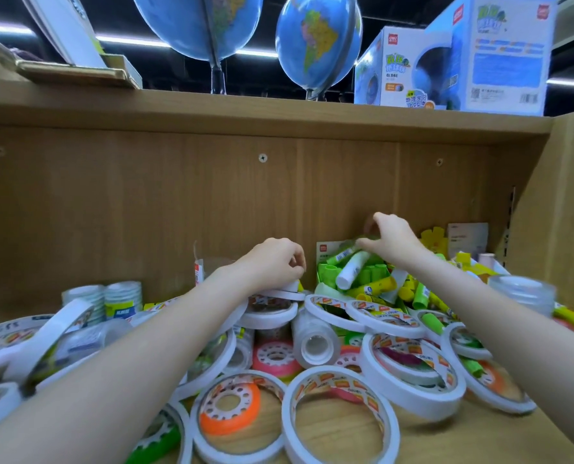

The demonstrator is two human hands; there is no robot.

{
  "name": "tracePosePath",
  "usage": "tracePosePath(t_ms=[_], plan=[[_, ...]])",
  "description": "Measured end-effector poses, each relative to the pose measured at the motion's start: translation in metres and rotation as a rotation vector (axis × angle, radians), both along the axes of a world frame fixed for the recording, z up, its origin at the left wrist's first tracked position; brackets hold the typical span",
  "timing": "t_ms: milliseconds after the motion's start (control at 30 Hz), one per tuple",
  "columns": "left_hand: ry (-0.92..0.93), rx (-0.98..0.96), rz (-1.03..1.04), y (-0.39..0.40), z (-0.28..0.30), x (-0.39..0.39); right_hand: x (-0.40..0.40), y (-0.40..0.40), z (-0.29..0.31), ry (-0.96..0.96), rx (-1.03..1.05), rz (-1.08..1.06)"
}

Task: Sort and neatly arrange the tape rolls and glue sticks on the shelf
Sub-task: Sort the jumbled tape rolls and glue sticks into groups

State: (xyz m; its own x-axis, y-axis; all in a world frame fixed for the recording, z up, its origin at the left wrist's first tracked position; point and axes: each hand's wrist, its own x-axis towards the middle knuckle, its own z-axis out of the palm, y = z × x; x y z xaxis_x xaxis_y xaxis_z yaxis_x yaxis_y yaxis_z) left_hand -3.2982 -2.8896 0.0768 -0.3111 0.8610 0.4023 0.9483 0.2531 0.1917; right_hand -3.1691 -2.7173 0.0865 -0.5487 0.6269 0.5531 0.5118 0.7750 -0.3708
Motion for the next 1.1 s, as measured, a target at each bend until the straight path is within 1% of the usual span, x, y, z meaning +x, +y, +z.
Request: tracePosePath(t_ms=[67,167,300,367,467,533,633,767,933,1033,1100], plan=[[0.002,0.014,0.008,-0.002,0.001,0.0,-0.002,-0.002,0.0,-0.1,0.039,-0.042],[-0.006,0.034,0.018,-0.004,0.002,0.001,-0.005,-0.008,-0.002,-0.152,0.061,-0.076],[-0.022,0.04,0.013,-0.006,0.003,0.002,-0.004,-0.016,-0.008,-0.163,0.2,-0.1],[-0.018,0.044,0.009,-0.008,0.003,0.003,-0.001,-0.015,-0.008,-0.127,0.233,-0.076],[-0.001,0.054,0.01,-0.013,0.005,0.005,0.007,-0.016,-0.006,-0.021,0.179,0.041],[0.007,0.065,0.011,-0.021,0.007,0.006,0.013,-0.02,-0.004,0.0,0.165,0.136],[0.015,0.095,-0.004,-0.043,0.009,0.008,0.022,-0.037,0.0,-0.053,0.189,0.254],[0.003,0.137,-0.008,-0.089,0.006,0.008,0.019,-0.075,0.003,-0.093,0.152,0.403],[0.031,0.199,0.069,-0.152,-0.003,-0.001,-0.007,-0.135,0.008,-0.243,0.116,0.64],[0.04,0.228,0.142,-0.197,-0.01,-0.011,-0.031,-0.168,0.008,-0.213,0.118,0.773],[0.056,0.195,0.194,-0.227,-0.014,-0.019,-0.048,-0.189,0.007,-0.216,0.159,0.829]])
